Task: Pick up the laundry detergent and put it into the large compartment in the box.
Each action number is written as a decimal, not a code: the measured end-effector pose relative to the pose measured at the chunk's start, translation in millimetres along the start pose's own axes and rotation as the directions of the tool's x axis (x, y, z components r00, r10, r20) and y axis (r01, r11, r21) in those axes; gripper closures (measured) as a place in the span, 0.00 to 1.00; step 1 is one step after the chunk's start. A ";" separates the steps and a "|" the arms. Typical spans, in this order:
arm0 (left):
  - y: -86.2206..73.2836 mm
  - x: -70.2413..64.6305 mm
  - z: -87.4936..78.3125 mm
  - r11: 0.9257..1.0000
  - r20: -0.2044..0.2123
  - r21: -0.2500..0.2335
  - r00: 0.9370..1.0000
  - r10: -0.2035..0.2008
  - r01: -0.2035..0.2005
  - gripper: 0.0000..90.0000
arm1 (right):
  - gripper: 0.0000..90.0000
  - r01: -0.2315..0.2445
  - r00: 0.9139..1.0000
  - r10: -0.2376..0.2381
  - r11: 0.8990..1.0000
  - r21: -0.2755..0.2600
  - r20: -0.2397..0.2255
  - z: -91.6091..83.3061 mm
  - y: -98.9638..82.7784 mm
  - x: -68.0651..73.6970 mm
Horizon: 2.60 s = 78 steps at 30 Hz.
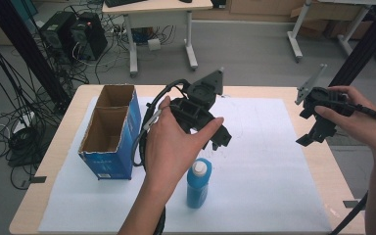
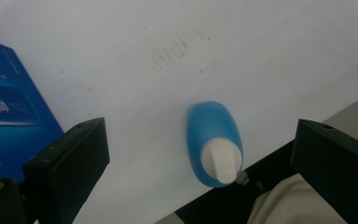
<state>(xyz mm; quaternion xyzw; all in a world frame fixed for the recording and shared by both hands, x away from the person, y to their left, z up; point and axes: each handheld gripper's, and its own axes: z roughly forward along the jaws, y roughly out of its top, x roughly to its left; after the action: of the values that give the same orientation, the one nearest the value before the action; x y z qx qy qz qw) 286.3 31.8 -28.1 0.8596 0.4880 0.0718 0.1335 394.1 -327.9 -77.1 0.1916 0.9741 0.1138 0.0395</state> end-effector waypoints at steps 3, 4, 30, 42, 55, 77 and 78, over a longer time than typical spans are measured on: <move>-2.9 -4.7 -0.6 1.000 -0.006 0.002 1.000 0.000 0.000 0.05 | 0.04 0.002 1.000 -0.002 1.000 -0.004 0.003 -1.3 -0.4 2.2; -3.9 -7.1 -0.7 1.000 -0.010 0.004 1.000 0.000 0.000 0.05 | 0.04 0.003 1.000 -0.003 1.000 -0.006 0.003 -1.5 -0.7 2.6; -18.2 -23.8 42.5 0.999 -0.009 0.047 1.000 -0.021 0.021 0.05 | 0.04 0.013 1.000 -0.013 1.000 -0.002 -0.007 2.8 -2.2 3.5; -19.4 -25.5 76.5 0.995 -0.020 0.090 0.999 -0.048 0.049 0.05 | 0.04 0.015 1.000 -0.015 1.000 0.007 -0.016 7.6 0.9 2.7; -17.9 -24.5 94.3 0.991 -0.020 0.120 0.998 -0.060 0.062 0.08 | 0.04 0.011 1.000 -0.011 1.000 0.011 -0.019 10.8 1.8 2.1; -15.2 -32.0 108.3 0.988 -0.058 0.138 0.996 -0.062 0.070 0.35 | 0.04 0.009 1.000 -0.009 1.000 0.011 -0.019 11.9 1.4 0.6; -15.6 -33.2 108.5 0.988 -0.064 0.136 0.996 -0.060 0.068 0.37 | 0.04 0.009 1.000 -0.009 1.000 0.012 -0.019 12.1 1.5 0.3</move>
<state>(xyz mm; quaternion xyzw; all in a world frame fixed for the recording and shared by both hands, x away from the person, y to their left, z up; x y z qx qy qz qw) 284.0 -6.3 -136.1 0.8481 0.5229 0.0594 0.0613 395.8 -324.0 -88.5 0.1865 0.9759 0.1098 0.0296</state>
